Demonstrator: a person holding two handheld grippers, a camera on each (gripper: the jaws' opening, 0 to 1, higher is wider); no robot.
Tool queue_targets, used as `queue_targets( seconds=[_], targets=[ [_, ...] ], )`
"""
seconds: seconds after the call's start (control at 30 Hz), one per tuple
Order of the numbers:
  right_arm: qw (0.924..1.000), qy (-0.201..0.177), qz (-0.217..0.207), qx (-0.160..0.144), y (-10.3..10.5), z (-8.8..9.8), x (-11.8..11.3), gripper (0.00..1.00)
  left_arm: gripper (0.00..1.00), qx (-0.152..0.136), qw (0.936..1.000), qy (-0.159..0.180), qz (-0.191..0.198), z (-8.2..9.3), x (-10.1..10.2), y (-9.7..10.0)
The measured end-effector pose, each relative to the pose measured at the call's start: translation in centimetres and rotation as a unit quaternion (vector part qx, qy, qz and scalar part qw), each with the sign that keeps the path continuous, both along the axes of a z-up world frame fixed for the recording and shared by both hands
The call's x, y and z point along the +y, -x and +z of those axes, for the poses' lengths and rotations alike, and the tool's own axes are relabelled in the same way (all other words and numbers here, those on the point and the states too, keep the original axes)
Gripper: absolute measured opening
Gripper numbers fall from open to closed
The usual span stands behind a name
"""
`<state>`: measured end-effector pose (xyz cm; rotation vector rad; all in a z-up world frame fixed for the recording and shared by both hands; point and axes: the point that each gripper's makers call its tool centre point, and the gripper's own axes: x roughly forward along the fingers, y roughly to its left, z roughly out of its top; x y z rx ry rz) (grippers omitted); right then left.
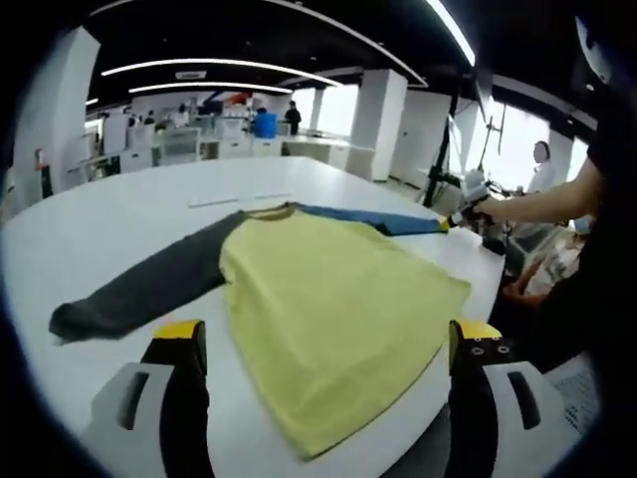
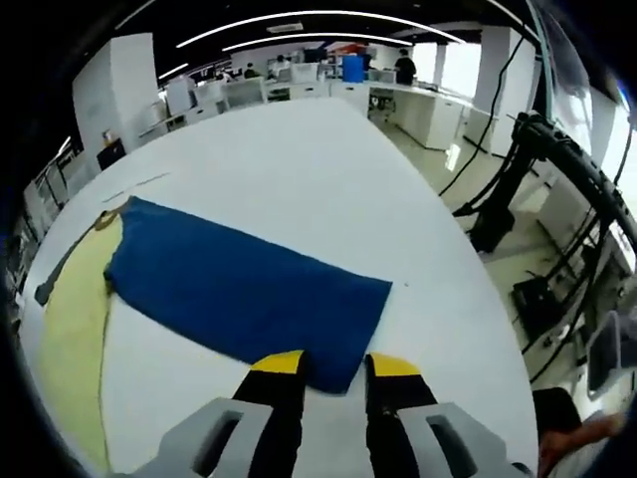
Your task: Fold the garment on the visible template until the final outline fits inside the template.
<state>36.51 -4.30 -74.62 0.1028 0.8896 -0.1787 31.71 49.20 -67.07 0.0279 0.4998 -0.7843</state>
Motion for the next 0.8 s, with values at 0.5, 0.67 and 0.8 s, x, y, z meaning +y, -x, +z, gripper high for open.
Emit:
queue_targets(
  seconds=[0.5, 0.67, 0.8],
  targets=[
    [0.9996, -0.021, -0.019, -0.005, -0.42, -0.22, -0.31, 0.0, 0.99, 0.008, 0.9999, -0.007, -0.004, -0.23, 0.1, 0.5],
    [0.9999, -0.013, -0.011, -0.002, -0.5, -0.3, -0.18, 0.0, 0.99, 0.007, 0.9999, -0.01, 0.0, -0.24, 0.21, 0.46],
    [0.9997, -0.02, -0.015, -0.006, -0.47, -0.22, -0.15, 0.0, 0.99, 0.008, 0.9999, -0.011, 0.0, -0.22, 0.24, 0.47]
  ],
)
